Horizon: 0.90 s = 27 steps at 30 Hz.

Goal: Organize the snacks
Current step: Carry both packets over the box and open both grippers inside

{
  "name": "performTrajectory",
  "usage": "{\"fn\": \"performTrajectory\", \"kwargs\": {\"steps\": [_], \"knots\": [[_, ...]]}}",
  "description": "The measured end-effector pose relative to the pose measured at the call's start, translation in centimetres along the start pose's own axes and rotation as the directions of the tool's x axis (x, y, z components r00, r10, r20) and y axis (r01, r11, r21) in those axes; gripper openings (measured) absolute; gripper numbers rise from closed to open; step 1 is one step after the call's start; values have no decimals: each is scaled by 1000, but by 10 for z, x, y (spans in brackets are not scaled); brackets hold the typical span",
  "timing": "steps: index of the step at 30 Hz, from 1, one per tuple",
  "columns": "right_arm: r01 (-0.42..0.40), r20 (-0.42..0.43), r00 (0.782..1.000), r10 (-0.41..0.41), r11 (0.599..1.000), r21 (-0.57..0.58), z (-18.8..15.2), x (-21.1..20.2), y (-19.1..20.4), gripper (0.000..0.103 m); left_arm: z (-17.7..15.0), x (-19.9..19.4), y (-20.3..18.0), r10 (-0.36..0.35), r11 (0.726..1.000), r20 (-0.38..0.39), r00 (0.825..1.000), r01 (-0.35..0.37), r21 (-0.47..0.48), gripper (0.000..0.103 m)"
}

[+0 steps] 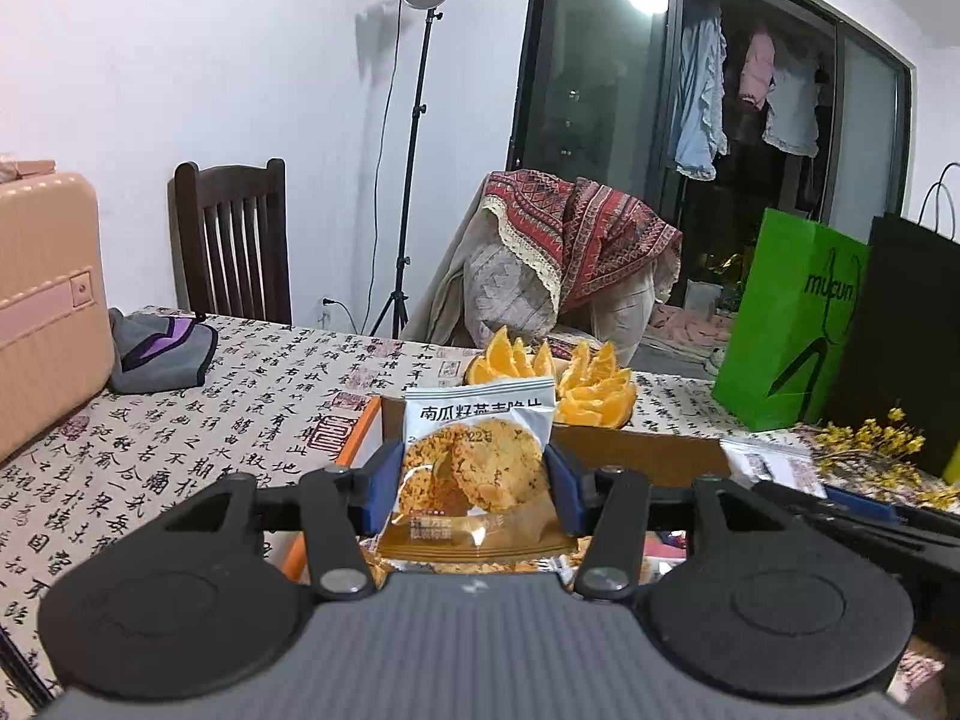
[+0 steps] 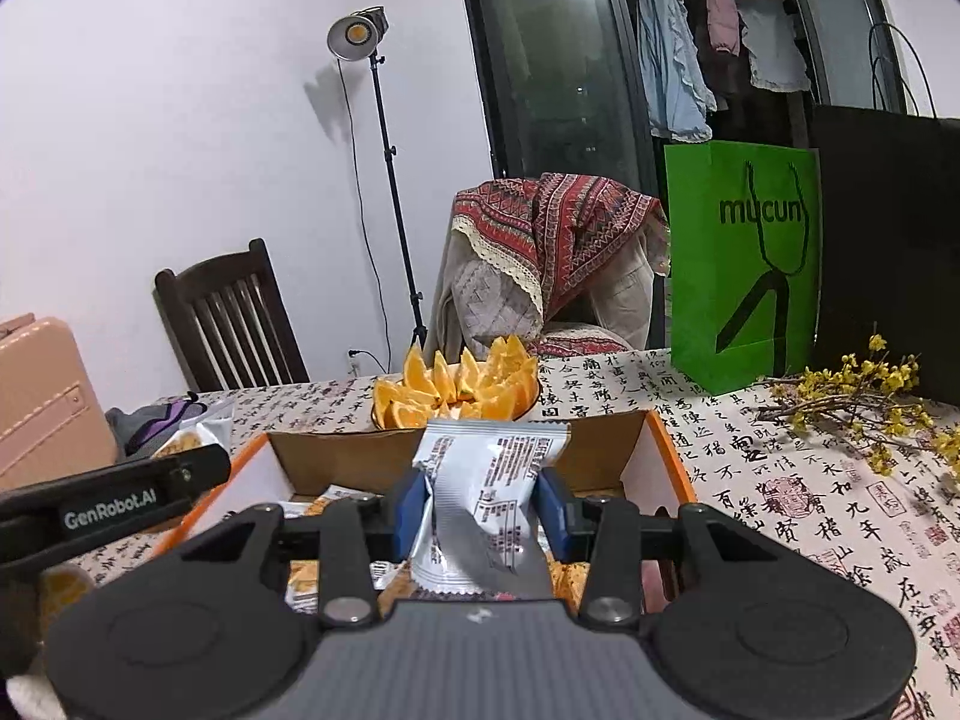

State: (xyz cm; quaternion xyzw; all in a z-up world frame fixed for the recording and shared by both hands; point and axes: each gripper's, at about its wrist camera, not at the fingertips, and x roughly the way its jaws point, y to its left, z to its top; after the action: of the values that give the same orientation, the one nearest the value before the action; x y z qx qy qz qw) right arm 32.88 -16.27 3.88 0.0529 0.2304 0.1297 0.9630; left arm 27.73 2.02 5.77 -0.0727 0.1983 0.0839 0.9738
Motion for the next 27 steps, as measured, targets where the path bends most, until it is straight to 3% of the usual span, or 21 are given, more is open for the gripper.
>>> {"fn": "performTrajectory", "kwargs": {"steps": [4,8,21,22,27], "knots": [[-23,-16,1000,23,1000,4,-10,10,-10,40,-13,11,-3,20,998,14,1000,-21,58,52],[-34,-37,999,34,999,21,-14,14,-15,40,-18,21,3,8,999,-15,1000,-7,48,52],[-25,-32,999,25,1000,13,-19,16,-15,41,-21,19,8,1,999,-2,1000,-1,40,53],[-26,-31,999,26,1000,14,-19,16,-16,44,-21,18,8,1,999,0,1000,-1,36,55],[-29,-20,999,30,999,28,-18,13,-18,65,-20,10,12,2,1000,43,999,-2,-1,96]]}}
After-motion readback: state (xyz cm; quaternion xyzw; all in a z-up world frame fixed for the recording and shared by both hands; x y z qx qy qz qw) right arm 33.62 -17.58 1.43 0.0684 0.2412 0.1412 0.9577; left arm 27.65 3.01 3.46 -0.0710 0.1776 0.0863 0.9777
